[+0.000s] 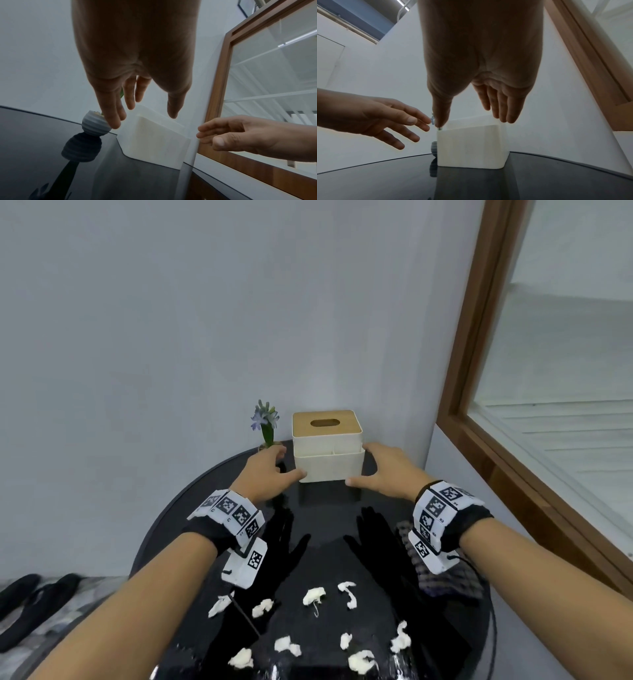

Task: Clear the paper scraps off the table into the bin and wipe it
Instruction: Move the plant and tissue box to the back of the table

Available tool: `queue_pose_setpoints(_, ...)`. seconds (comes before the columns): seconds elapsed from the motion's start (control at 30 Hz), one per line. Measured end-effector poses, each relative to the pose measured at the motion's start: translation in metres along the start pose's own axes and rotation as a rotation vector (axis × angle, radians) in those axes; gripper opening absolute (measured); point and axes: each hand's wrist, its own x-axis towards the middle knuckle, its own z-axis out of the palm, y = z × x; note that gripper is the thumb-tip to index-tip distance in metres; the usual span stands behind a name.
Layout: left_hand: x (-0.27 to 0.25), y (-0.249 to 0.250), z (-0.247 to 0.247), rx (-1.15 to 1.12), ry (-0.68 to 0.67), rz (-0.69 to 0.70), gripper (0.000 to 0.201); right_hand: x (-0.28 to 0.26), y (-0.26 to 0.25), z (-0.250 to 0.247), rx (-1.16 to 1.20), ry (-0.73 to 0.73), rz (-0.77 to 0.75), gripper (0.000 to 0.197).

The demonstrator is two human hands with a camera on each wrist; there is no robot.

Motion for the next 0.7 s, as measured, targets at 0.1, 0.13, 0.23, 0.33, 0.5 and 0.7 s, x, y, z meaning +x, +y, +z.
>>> queue_pose_setpoints(0.1,-0.029,0.008,-0.002,0.048,-0.025,0.003,0.081,-0.028,-0.010,0.002,-0.041,-0.008,-0.033,0.078)
queue_pose_setpoints(0.13,-0.039,0.012,-0.003,0.056,-0.028,0.012,0.081,-0.038,-0.013,0.002,-0.067,-0.012,-0.040,0.084)
queue_pose_setpoints(0.23,-0.079,0.022,-0.009,0.081,-0.038,0.040,0.078,-0.069,-0.020,0.003,-0.109,-0.034,-0.014,0.099)
queue_pose_setpoints(0.33,-0.125,0.026,-0.012,0.063,-0.028,0.054,0.074,-0.104,-0.022,0.008,-0.106,-0.021,-0.037,0.088)
queue_pose_setpoints(0.5,-0.202,0.016,-0.011,0.092,-0.033,0.077,0.073,-0.153,-0.012,0.016,-0.080,-0.015,-0.014,0.087)
queue_pose_setpoints(0.7,-0.266,0.005,0.000,0.029,0.060,0.120,0.066,-0.190,0.004,0.016,-0.110,0.064,0.001,0.057)
